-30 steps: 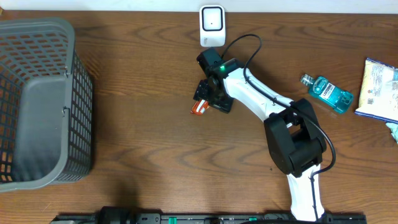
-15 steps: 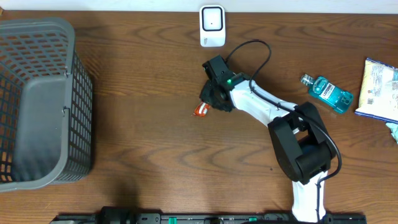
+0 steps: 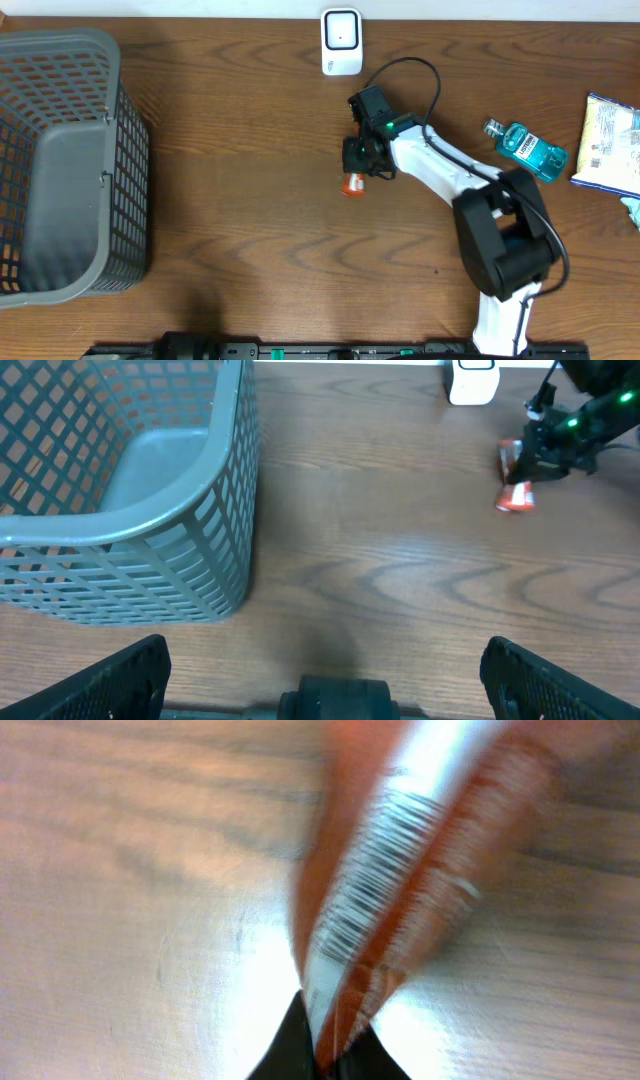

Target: Scan the item barcode

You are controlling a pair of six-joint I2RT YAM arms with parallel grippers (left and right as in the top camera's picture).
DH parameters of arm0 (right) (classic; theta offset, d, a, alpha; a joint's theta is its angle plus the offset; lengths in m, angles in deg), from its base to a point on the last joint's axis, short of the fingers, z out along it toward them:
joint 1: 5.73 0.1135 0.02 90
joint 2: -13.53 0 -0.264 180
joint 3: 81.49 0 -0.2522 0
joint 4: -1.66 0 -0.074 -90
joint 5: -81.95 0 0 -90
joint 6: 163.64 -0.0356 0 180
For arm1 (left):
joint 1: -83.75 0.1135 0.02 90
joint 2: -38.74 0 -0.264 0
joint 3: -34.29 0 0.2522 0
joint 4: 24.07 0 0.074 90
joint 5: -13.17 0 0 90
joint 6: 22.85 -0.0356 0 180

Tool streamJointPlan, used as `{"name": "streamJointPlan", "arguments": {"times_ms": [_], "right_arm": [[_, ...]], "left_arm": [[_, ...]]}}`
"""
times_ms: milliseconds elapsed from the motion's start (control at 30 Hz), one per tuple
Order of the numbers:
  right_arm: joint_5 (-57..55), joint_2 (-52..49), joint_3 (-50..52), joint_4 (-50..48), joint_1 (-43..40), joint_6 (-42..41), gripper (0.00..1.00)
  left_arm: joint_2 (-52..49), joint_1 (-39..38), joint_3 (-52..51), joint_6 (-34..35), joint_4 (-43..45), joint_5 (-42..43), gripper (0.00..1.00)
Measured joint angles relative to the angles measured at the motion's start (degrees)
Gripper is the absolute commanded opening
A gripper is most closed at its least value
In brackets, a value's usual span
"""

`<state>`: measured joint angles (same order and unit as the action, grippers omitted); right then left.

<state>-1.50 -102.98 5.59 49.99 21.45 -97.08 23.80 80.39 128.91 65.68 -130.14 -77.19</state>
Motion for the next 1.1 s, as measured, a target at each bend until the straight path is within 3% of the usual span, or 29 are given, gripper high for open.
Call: {"name": "streamJointPlan", "arguments": {"times_ms": [33, 67, 100, 233, 400, 433, 467, 500, 533, 567, 600, 900, 1100], "right_arm": [[0.1, 0.9, 0.1, 1.6, 0.1, 4.5, 0.26], [0.2, 2.1, 0.1, 3.5, 0.4, 9.7, 0.52], [0.2, 3.1, 0.1, 5.3, 0.7, 14.8, 0.98], [0.0, 4.5, 0.1, 8.2, 2.5, 26.6, 0.99], [-2.3, 4.4, -0.2, 7.3, 3.2, 27.2, 0.99], [-2.8, 4.4, -0.5, 7.3, 3.2, 26.5, 0.97], [-3.1, 4.5, -0.9, 7.4, 3.1, 25.7, 0.73], [-3.5, 4.6, -1.4, 7.3, 3.1, 25.2, 0.38], [-3.6, 4.7, -1.7, 7.1, 3.1, 24.7, 0.18], [-3.8, 4.9, -2.1, 6.7, 3.1, 24.0, 0.06], [-3.9, 5.2, -2.5, 6.3, 3.1, 23.3, 0.01], [-6.7, 5.1, -3.4, 0.7, 3.0, 14.1, 0.01], [-9.1, -1.3, -3.7, 0.8, 2.9, 10.2, 0.01]], "left_arm": [[0.0, 0.0, 0.0, 0.0, 0.0, 0.0, 0.99], [0.0, 0.0, 0.0, 0.0, 0.0, 0.0, 0.99], [0.0, 0.0, 0.0, 0.0, 0.0, 0.0, 0.99], [0.0, 0.0, 0.0, 0.0, 0.0, 0.0, 0.99], [0.0, 0.0, 0.0, 0.0, 0.0, 0.0, 0.99], [0.0, 0.0, 0.0, 0.0, 0.0, 0.0, 0.99], [0.0, 0.0, 0.0, 0.0, 0.0, 0.0, 0.99], [0.0, 0.0, 0.0, 0.0, 0.0, 0.0, 0.99], [0.0, 0.0, 0.0, 0.0, 0.0, 0.0, 0.99], [0.0, 0.0, 0.0, 0.0, 0.0, 0.0, 0.99], [0.0, 0.0, 0.0, 0.0, 0.0, 0.0, 0.99], [0.0, 0.0, 0.0, 0.0, 0.0, 0.0, 0.99], [0.0, 0.0, 0.0, 0.0, 0.0, 0.0, 0.99]]}}
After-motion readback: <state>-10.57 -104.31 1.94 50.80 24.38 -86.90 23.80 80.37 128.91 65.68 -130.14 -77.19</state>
